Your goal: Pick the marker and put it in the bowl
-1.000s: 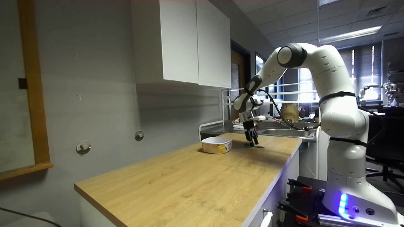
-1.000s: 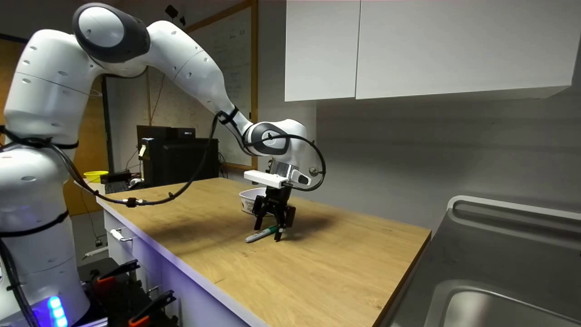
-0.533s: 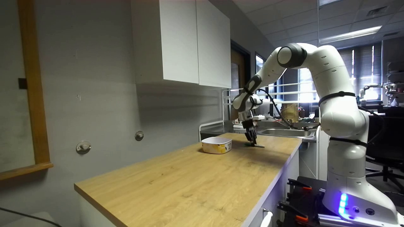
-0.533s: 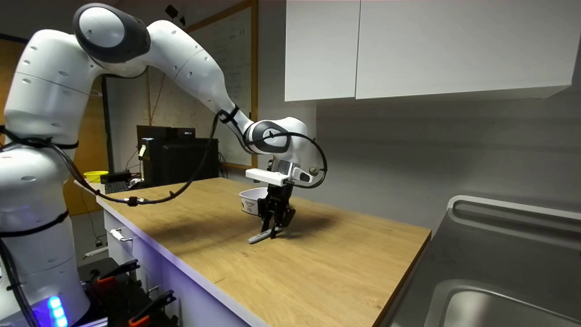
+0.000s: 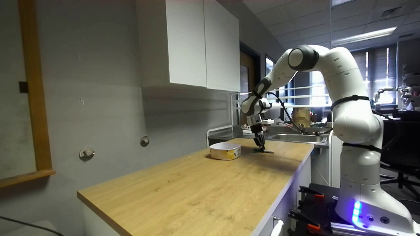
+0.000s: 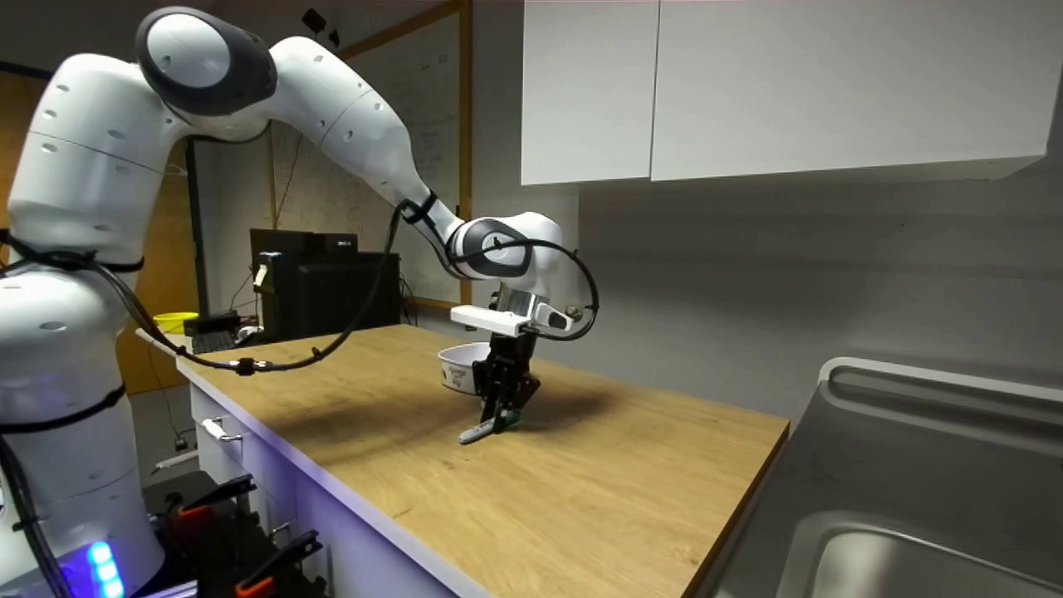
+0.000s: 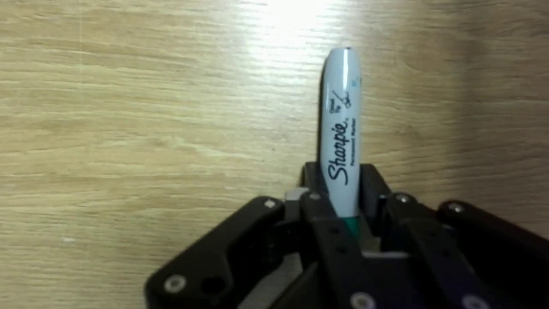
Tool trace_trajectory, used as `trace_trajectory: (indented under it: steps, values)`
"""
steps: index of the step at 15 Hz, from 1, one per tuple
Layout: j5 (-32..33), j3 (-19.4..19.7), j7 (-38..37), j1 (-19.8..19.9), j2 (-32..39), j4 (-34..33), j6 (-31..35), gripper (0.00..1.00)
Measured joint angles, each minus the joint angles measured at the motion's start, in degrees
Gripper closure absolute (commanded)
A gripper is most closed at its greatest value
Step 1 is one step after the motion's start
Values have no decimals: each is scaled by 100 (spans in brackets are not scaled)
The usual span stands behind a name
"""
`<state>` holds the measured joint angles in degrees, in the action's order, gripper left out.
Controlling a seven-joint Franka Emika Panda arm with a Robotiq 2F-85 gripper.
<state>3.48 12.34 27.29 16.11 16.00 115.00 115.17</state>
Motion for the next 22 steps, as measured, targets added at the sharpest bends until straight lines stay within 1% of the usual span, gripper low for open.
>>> trace_trajectory:
  steps: [3, 10, 13, 17, 22]
  values:
    - [0, -82, -21, -57, -147, -50, 2, 94]
    - [0, -260, -90, -429, -1205, -45, -66, 94]
    - [9, -359, -92, -628, -1529, -33, -101, 94]
    - [89, -630, -228, -997, -1577, -46, -95, 94]
    - [382, -929, -543, -1368, -1251, -63, -89, 94]
